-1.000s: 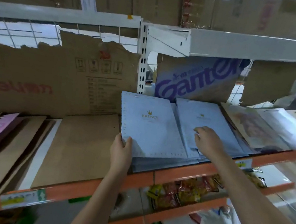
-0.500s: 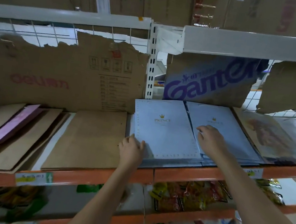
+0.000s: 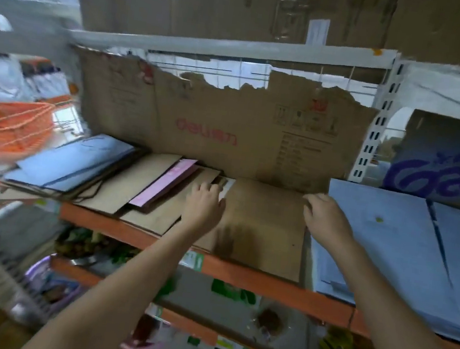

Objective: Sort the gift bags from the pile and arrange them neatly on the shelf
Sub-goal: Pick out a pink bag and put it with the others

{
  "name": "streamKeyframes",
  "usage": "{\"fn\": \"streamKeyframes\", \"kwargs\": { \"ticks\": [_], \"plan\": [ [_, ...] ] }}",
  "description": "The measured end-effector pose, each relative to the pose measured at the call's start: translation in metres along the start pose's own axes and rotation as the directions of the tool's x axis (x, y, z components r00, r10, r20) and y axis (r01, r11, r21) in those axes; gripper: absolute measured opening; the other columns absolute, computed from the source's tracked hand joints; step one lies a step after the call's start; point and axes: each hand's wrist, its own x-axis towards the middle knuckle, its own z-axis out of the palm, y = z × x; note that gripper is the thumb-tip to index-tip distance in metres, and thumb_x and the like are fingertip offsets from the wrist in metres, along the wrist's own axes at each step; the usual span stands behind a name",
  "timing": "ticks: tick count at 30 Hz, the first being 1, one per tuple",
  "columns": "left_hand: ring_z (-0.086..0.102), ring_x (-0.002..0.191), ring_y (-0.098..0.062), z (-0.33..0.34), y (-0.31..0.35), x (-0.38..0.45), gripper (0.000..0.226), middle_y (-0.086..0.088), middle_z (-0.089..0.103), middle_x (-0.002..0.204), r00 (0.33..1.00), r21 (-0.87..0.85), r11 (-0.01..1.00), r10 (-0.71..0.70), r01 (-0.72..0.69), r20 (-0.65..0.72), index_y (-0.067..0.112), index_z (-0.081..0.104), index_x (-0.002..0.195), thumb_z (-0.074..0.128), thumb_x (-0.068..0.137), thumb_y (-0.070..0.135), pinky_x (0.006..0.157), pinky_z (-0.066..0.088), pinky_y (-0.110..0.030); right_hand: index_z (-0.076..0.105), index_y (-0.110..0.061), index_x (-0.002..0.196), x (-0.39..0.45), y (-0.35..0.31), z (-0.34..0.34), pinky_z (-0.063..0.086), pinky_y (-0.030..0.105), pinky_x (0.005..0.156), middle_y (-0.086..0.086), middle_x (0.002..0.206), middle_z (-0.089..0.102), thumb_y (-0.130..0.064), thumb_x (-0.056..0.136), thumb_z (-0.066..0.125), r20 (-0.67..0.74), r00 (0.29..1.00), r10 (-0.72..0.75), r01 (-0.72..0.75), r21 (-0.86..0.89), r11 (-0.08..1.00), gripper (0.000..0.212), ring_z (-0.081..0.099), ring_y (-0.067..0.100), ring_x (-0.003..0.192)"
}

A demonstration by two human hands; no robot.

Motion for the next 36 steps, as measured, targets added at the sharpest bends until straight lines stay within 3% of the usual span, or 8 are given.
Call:
{"fn": "streamKeyframes", "kwargs": {
  "ticks": [4,11,22,25,28,31,33,36],
  "plan": [
    [0.045,0.117,-0.033,-0.017,-0.083,0.003,0.035,-0.014,0.055,0.125,0.998,0.102,0.994,-0.044,0.048,-0.043,0.011,0.054,0.122,0.042,0.095,0.029,0.090,0.040,-0.039,0.051,-0.005,0.129,0.026,-0.071,0.044,0.034,0.033,0.101,0.013,0.129,0.053,-0.015,0.097,0.040,0.075,0.995,-0.061,0.057,0.054,0.997,0.035,0.045,0.028,0.122],
    [0.042,0.121,-0.032,-0.043,-0.231,0.021,0.039,-0.012,0.053,0.130,0.979,0.143,0.969,-0.198,0.201,-0.040,0.014,0.051,0.129,0.038,0.097,0.032,0.099,0.037,-0.039,0.061,-0.003,0.111,0.065,-0.194,0.121,0.045,0.037,0.088,0.017,0.113,0.060,-0.016,0.094,0.042,0.177,0.978,-0.110,0.077,0.184,0.980,0.029,0.055,0.032,0.107],
    [0.043,0.124,-0.036,-0.074,-0.425,0.068,0.045,-0.021,0.049,0.134,0.865,0.057,0.865,-0.501,0.498,0.043,0.006,0.046,0.132,0.044,0.095,0.031,0.101,0.037,-0.039,0.059,0.003,0.105,0.099,-0.281,0.194,0.043,0.034,0.075,0.024,0.109,0.064,-0.030,0.092,0.051,0.283,0.920,0.272,-0.350,0.276,0.895,0.036,0.059,0.038,0.101],
    [0.041,0.129,-0.037,-0.075,-0.461,0.079,0.052,-0.023,0.045,0.140,0.781,-0.105,0.775,-0.613,0.623,0.118,-0.001,0.042,0.135,0.045,0.094,0.032,0.106,0.032,-0.039,0.052,0.002,0.121,0.101,-0.285,0.198,0.046,0.038,0.086,0.021,0.120,0.061,-0.021,0.086,0.062,0.273,0.885,0.377,-0.462,0.416,0.783,0.043,0.058,0.037,0.108],
    [0.049,0.121,-0.043,-0.074,-0.488,0.091,0.051,-0.029,0.051,0.131,0.689,-0.399,0.591,-0.706,0.701,0.164,-0.011,0.047,0.126,0.051,0.091,0.026,0.098,0.040,-0.043,0.044,0.001,0.130,0.102,-0.284,0.196,0.047,0.046,0.094,0.021,0.125,0.058,-0.012,0.084,0.064,0.295,0.842,0.452,-0.536,0.550,0.641,0.052,0.058,0.036,0.111],
    [0.054,0.102,-0.038,-0.078,-0.492,0.098,0.036,-0.019,0.052,0.112,0.676,-0.618,0.428,-0.697,0.659,0.238,-0.010,0.050,0.116,0.051,0.094,0.018,0.078,0.039,-0.036,0.040,0.000,0.135,0.101,-0.282,0.190,0.047,0.043,0.095,0.022,0.128,0.056,-0.007,0.085,0.063,0.329,0.802,0.499,-0.583,0.612,0.534,0.055,0.056,0.035,0.114],
    [0.048,0.085,-0.029,-0.081,-0.491,0.103,0.024,-0.014,0.044,0.104,0.668,-0.684,0.356,-0.698,0.637,0.259,-0.005,0.052,0.106,0.049,0.095,0.016,0.077,0.035,-0.033,0.036,0.001,0.138,0.101,-0.279,0.186,0.043,0.035,0.090,0.021,0.134,0.051,-0.005,0.087,0.060,0.345,0.782,0.519,-0.595,0.662,0.456,0.056,0.053,0.034,0.118],
    [0.051,0.078,-0.023,-0.086,-0.489,0.107,0.021,-0.010,0.050,0.089,0.656,-0.790,0.240,-0.712,0.564,0.252,0.006,0.051,0.113,0.048,0.094,0.015,0.068,0.040,-0.031,0.036,0.003,0.138,0.100,-0.275,0.180,0.039,0.033,0.092,0.020,0.138,0.048,-0.004,0.090,0.055,0.357,0.767,0.533,-0.598,0.700,0.391,0.052,0.049,0.033,0.123]
  ]
}}
